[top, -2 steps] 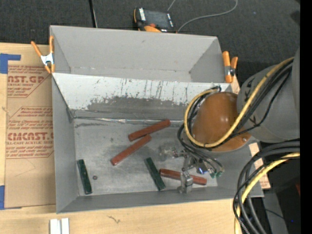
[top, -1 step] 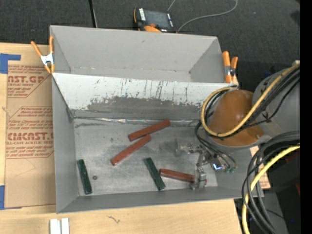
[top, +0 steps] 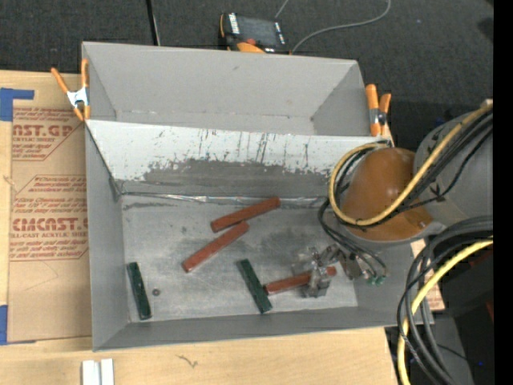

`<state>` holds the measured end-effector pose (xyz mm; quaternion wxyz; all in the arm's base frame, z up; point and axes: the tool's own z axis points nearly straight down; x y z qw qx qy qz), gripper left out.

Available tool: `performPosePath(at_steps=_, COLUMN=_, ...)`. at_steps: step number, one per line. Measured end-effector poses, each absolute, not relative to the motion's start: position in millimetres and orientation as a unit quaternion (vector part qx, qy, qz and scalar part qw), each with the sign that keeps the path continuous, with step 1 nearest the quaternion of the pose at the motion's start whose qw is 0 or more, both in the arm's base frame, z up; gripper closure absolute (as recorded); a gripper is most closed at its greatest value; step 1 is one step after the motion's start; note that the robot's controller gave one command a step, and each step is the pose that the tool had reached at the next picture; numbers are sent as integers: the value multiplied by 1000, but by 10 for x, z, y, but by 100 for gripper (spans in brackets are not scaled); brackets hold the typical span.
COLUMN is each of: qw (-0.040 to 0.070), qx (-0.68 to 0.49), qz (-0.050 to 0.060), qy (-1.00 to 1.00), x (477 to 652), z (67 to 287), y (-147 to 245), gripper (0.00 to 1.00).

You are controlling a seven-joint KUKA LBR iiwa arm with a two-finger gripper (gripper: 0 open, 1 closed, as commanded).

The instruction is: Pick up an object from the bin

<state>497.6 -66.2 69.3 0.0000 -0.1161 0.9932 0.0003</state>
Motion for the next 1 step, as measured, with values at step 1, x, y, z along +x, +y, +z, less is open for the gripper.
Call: performPosePath(at_steps=1, qw=4, qx=-101, qz=-1, qy=995, x=4825, z=2105, y=-874, gripper=100)
